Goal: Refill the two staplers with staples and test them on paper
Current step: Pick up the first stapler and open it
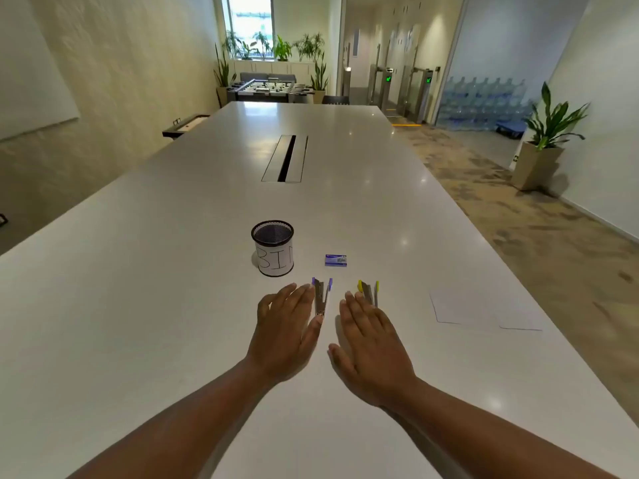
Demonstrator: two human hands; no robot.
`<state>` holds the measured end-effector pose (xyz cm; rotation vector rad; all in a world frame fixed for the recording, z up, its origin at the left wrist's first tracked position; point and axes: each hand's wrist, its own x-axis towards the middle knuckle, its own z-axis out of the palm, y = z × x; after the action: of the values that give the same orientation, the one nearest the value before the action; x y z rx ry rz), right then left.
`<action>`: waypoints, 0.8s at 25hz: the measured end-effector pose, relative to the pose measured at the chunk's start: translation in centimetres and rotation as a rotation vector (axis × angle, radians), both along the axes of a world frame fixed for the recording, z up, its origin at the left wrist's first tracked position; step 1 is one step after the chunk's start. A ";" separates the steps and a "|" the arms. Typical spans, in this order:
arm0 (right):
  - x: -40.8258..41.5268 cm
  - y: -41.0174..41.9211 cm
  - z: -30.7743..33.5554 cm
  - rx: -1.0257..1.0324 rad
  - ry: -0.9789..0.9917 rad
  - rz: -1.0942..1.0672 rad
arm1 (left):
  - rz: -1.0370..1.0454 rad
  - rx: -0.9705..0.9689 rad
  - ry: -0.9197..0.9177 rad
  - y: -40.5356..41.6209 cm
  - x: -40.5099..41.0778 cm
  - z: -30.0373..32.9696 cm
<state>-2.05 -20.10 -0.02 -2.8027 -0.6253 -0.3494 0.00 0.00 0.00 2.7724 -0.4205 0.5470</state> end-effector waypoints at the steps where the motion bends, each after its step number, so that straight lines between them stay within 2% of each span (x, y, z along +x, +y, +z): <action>1: 0.0 0.0 -0.2 0.000 0.017 0.024 | -0.005 -0.015 -0.001 0.1 0.1 -0.1; 5: 0.4 0.0 -0.3 0.022 0.096 0.055 | -0.045 -0.079 0.022 0.5 0.7 -1.0; 12: 1.4 0.4 -0.6 0.067 0.065 0.052 | -0.020 -0.174 0.158 0.6 1.6 -1.2; 16: 2.7 2.2 -0.7 0.188 0.138 -0.025 | -0.023 -0.245 0.284 0.8 2.1 -0.8; 20: 4.2 4.1 -0.9 0.248 0.198 0.016 | -0.091 -0.290 0.357 0.9 2.3 -0.4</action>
<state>2.13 -15.98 -0.89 -2.5533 -0.5204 -0.1324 2.28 0.91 -0.42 2.4853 -0.3507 0.0769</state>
